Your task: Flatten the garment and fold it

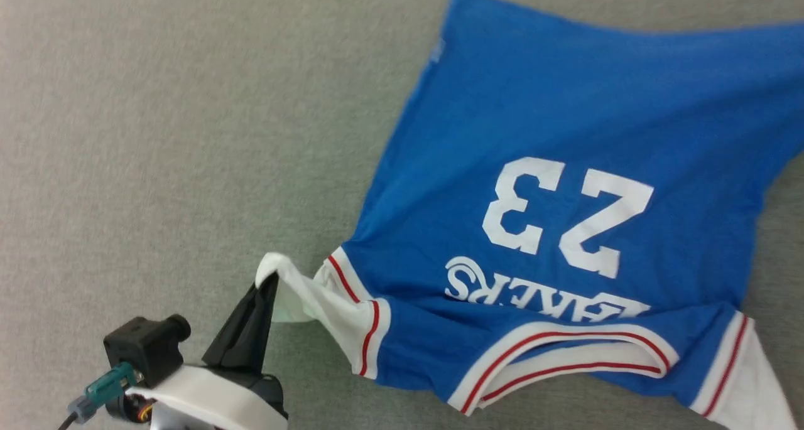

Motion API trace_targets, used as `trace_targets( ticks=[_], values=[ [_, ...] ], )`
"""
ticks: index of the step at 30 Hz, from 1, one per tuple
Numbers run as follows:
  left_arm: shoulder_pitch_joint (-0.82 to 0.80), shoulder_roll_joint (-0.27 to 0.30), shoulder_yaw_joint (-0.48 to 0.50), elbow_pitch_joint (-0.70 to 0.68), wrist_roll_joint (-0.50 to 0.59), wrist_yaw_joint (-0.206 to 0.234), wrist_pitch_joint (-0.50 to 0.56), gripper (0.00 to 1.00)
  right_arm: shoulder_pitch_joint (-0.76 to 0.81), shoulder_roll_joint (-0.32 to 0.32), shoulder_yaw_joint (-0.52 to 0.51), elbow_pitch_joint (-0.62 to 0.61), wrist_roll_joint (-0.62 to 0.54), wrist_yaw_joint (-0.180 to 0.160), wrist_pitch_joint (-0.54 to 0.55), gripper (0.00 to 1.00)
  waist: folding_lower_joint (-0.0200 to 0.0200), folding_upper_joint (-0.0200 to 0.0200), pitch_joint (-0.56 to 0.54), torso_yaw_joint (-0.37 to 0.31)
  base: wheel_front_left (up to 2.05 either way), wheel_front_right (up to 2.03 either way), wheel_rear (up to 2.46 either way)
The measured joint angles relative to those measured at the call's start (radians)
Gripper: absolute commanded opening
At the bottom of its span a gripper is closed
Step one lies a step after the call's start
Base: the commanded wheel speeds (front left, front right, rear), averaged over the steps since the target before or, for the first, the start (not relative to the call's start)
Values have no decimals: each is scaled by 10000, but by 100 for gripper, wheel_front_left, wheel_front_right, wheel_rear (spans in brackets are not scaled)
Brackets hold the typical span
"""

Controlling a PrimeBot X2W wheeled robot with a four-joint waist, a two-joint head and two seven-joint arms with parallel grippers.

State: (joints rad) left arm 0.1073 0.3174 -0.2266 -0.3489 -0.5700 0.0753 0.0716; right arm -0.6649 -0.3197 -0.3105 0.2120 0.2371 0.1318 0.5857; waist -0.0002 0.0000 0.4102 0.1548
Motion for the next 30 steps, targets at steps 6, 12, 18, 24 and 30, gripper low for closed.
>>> trace_targets(
  ticks=[6, 12, 18, 24, 30],
  values=[
    [536, 107, 182, -102, -58, 153, 58, 0, 2899, 437, -1655, -2157, 594, 0, 188, 0, -1, 0, -786, -594, 0, 0, 0],
    [819, 249, 222, -165, -102, 228, 163, 0, 6010, 1973, -3404, -3772, 750, -2, 491, 0, -1, 0, -1306, -1220, 0, 0, 0],
    [1001, 261, 203, -127, -240, 238, 221, 0, 8094, 2640, -3522, -3519, 631, -2, 61, 0, -1, 0, -1716, -1593, 0, 0, 0],
    [1015, 270, 102, -58, -309, 238, 353, 0, 8127, 2694, -2671, -2357, 788, -4, -1149, 100, 0, 0, -2117, -1797, 0, 0, 0],
    [1012, 284, -13, -75, -360, 236, 397, 0, 7259, 2034, -1476, -3601, 443, -4, -1348, 100, 0, 0, -2290, -1840, 0, 0, 0]
  ],
)
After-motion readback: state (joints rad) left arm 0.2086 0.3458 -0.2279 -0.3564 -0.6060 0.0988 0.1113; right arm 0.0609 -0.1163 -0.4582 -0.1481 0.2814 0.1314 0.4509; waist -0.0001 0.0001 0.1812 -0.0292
